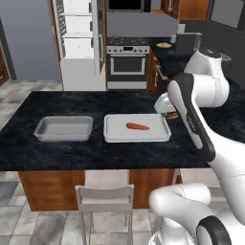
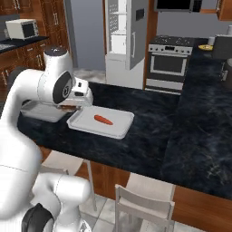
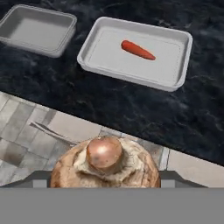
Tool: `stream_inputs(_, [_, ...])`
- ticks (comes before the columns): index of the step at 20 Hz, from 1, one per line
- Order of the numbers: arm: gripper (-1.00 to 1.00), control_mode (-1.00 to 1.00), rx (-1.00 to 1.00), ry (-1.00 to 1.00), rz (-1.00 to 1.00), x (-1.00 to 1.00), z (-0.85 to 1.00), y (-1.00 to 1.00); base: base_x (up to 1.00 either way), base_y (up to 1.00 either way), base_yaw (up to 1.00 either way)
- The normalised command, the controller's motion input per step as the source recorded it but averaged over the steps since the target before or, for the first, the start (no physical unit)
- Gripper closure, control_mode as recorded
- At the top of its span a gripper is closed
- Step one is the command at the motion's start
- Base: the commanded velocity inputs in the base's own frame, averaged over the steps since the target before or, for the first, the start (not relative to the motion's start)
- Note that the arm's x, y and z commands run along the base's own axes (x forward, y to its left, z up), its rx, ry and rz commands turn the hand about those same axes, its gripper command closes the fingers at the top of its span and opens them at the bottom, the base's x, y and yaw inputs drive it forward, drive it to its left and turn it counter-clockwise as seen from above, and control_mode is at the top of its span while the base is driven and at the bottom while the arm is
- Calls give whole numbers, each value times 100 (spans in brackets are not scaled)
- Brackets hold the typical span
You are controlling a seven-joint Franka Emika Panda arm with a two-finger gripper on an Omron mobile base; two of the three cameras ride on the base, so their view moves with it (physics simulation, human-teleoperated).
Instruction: Place the cold items (mushroom and carrot) from the fridge in one tupperware on the dining counter. Place the warm items (kebab skewer and hot dog) in the stove area in another tupperware.
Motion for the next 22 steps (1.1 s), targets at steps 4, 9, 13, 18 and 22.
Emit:
stream_inputs(4, [100,-100,-12,67,65,87,-78,2,0,0,0])
stream_inputs(9, [100,-100,-16,33,38,61,-69,3,0,0,0])
stream_inputs(13, [100,-100,-7,1,12,62,-60,13,0,0,0])
stream_inputs(18, [100,-100,0,-7,8,57,-63,36,0,0,0])
stream_inputs(22, [100,-100,1,-23,3,53,-49,28,0,0,0])
